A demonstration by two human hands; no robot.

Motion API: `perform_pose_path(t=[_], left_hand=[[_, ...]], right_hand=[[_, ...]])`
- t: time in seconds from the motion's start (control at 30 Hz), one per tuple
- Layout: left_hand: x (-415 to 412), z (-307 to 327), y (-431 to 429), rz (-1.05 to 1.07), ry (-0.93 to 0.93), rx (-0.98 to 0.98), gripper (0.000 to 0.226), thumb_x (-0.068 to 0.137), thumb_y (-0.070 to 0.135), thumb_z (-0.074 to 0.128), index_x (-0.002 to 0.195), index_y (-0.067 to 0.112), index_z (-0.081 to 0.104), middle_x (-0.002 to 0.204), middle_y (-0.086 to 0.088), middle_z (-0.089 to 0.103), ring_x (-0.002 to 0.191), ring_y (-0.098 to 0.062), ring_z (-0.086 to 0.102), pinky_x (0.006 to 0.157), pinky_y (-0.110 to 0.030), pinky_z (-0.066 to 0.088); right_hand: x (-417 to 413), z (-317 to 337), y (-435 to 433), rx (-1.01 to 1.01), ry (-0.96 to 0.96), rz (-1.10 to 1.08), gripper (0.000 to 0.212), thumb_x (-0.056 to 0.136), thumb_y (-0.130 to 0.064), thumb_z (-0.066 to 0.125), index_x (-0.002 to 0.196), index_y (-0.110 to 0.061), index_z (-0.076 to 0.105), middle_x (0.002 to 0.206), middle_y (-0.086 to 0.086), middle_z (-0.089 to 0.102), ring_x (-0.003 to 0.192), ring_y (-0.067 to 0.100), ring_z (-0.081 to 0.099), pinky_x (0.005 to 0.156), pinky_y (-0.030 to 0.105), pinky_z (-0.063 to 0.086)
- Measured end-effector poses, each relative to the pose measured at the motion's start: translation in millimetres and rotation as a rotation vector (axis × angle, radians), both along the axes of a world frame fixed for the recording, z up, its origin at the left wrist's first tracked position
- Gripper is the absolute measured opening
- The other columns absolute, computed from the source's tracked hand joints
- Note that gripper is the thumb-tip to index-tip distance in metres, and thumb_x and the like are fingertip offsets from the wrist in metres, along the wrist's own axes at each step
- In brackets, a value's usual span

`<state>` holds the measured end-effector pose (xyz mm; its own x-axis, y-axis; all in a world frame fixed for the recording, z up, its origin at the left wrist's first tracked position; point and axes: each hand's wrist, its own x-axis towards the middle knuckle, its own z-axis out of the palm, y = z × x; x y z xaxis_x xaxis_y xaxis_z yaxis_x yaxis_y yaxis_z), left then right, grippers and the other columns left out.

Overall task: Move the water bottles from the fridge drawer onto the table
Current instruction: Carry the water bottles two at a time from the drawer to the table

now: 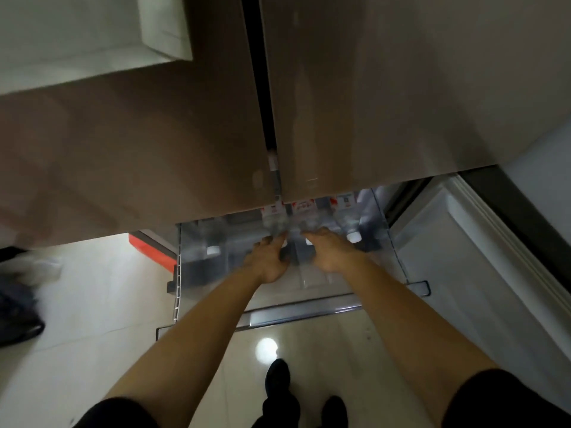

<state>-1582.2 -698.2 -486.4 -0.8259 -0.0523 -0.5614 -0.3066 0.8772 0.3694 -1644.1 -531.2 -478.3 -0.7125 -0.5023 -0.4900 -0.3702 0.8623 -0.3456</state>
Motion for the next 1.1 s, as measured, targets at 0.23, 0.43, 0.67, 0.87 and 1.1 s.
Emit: perform_pose_path(t=[0.23, 0.43, 0.67, 0.87, 1.1], left_hand=[[3.2, 4.8, -2.0, 0.071, 0.003, 0.111, 0.052, 0.100, 0.031, 0.047, 0.150, 0.035, 0.034, 0.154, -0.007, 0.042, 0.138, -0.032, 0.042, 0.113, -0.036, 0.036], [42.2, 25.2, -14.6, -0.005, -0.148, 0.160, 0.040, 0.091, 0.014, 0.058, 0.130, 0.024, 0.053, 0.138, -0.004, 0.049, 0.126, -0.026, 0.048, 0.097, -0.029, 0.038], [76.0, 65.6, -18.0, 0.104, -0.059, 0.141, 0.038, 0.085, 0.028, 0.061, 0.122, 0.031, 0.051, 0.128, -0.009, 0.058, 0.108, -0.027, 0.058, 0.097, -0.039, 0.049], [76.3, 113.2, -5.3, 0.221, 0.425, -0.093, 0.045, 0.081, 0.034, 0.069, 0.120, 0.022, 0.049, 0.117, -0.016, 0.059, 0.111, -0.039, 0.052, 0.086, -0.040, 0.046], [79.3, 114.4, -7.0, 0.216, 0.493, -0.143, 0.032, 0.085, 0.033, 0.066, 0.112, 0.018, 0.056, 0.120, -0.013, 0.053, 0.116, -0.033, 0.046, 0.087, -0.040, 0.045]], right_hand=[[3.6, 8.0, -2.3, 0.083, -0.078, 0.041, 0.076, 0.095, -0.010, 0.055, 0.157, -0.036, 0.020, 0.151, 0.013, 0.043, 0.123, 0.034, 0.054, 0.098, 0.043, 0.050], [27.7, 29.5, 8.8, 0.101, -0.232, 0.038, 0.063, 0.089, -0.011, 0.062, 0.147, -0.029, 0.045, 0.137, 0.010, 0.054, 0.111, 0.029, 0.059, 0.089, 0.035, 0.051], [54.6, 62.9, 28.0, -0.023, -0.154, -0.088, 0.019, 0.083, -0.035, 0.066, 0.101, -0.031, 0.074, 0.106, 0.004, 0.067, 0.092, 0.023, 0.063, 0.082, 0.030, 0.053], [60.0, 119.2, 37.7, -0.161, 0.217, -0.105, 0.040, 0.082, -0.036, 0.075, 0.117, -0.032, 0.057, 0.118, 0.004, 0.062, 0.109, 0.029, 0.059, 0.077, 0.033, 0.047], [66.2, 132.9, 40.2, -0.232, 0.134, -0.173, 0.032, 0.083, -0.035, 0.070, 0.113, -0.032, 0.059, 0.112, 0.001, 0.066, 0.104, 0.025, 0.062, 0.080, 0.032, 0.050]])
